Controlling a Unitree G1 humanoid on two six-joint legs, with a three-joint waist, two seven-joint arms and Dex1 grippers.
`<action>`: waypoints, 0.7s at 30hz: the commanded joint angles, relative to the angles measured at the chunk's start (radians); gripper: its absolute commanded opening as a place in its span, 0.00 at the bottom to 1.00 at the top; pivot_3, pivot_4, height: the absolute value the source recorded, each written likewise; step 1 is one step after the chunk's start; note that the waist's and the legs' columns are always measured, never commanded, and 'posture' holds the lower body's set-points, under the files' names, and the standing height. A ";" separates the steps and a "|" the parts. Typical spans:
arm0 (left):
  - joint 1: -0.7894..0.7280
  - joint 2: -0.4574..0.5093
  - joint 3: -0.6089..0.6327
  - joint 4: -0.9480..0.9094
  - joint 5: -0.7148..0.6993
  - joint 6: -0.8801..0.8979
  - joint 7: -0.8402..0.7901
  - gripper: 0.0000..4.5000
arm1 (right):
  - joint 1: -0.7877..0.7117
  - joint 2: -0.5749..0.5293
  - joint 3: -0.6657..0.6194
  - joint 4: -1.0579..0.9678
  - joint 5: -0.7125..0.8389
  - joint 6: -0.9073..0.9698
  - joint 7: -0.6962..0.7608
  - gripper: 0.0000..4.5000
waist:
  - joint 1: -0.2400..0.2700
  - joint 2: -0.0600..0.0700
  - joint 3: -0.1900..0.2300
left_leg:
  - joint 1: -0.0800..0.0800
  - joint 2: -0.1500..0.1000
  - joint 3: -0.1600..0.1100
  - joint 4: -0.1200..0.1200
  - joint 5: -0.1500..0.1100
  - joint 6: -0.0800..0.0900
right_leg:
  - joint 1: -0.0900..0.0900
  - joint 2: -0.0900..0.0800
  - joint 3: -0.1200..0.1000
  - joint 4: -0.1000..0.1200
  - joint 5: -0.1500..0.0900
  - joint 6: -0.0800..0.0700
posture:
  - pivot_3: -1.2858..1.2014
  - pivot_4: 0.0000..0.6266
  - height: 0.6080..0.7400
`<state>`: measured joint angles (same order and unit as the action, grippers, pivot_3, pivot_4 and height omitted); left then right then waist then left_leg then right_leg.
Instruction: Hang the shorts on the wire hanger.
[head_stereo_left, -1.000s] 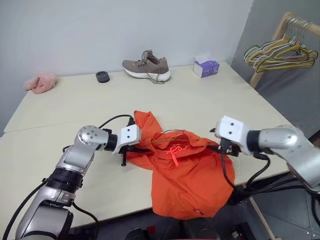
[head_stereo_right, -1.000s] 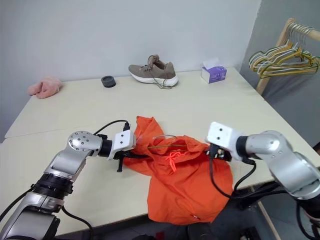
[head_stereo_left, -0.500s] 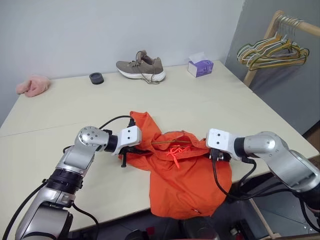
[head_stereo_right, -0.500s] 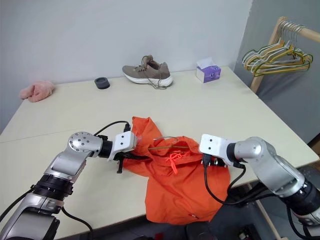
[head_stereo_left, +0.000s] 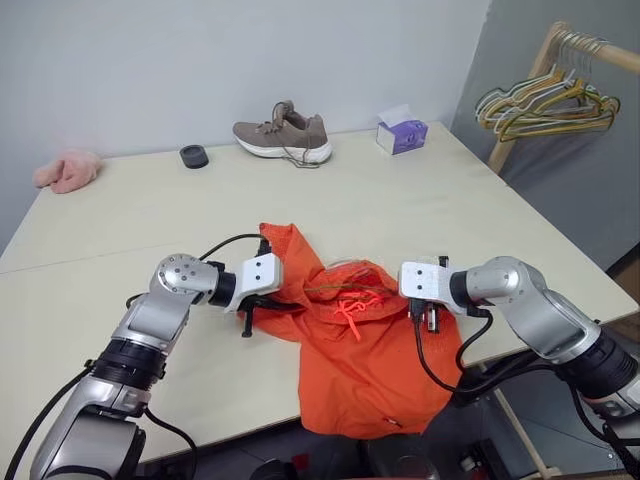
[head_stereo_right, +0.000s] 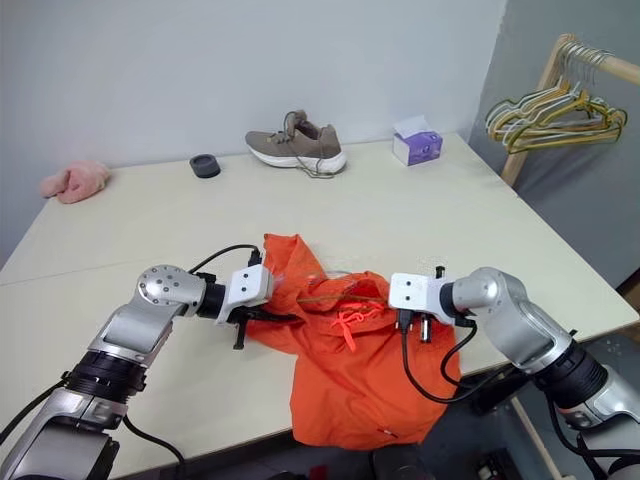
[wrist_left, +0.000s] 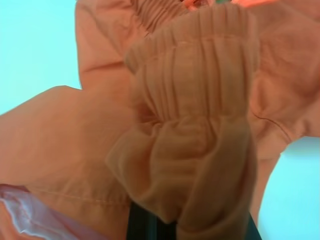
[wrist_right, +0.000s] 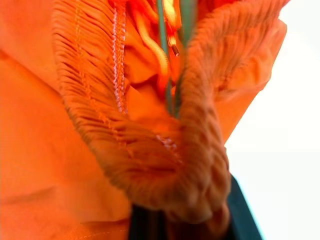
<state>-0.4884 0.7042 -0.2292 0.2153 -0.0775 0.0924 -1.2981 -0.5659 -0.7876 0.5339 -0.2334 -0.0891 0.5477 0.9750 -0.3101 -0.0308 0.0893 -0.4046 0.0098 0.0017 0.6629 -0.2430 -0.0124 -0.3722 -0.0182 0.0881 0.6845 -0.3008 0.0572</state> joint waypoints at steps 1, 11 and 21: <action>-0.007 -0.021 0.040 -0.044 -0.061 0.010 0.006 0.00 | -0.019 0.015 -0.044 -0.022 0.004 -0.012 0.013 0.00 | 0.000 0.000 0.000 | 0.000 0.000 0.000 0.000 0.000 0.000 | 0.000 0.000 0.000 0.000 0.000 0.000 | 0.40 0.06 1.00; -0.035 -0.047 0.105 -0.041 -0.152 0.120 -0.007 0.32 | 0.013 -0.011 -0.140 -0.072 0.051 0.045 0.074 0.00 | 0.000 0.000 0.000 | 0.001 0.000 0.000 0.001 0.000 0.000 | 0.000 0.000 0.000 0.004 0.000 0.000 | 0.39 0.06 1.00; -0.114 -0.025 0.196 0.152 -0.129 0.028 0.096 0.72 | 0.093 -0.113 -0.278 -0.087 0.127 0.132 0.099 0.00 | -0.002 0.000 0.000 | 0.002 0.000 0.000 0.001 0.000 0.000 | 0.001 0.000 0.000 0.004 0.000 0.000 | 0.39 0.06 1.00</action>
<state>-0.5769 0.6714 -0.0710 0.3594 -0.2001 0.1477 -1.2239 -0.4752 -0.8856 0.3147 -0.2941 0.0149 0.6563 1.0702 -0.3119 -0.0311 0.0892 -0.4025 0.0093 0.0020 0.6642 -0.2430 -0.0125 -0.3717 -0.0182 0.0884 0.6886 -0.3010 0.0574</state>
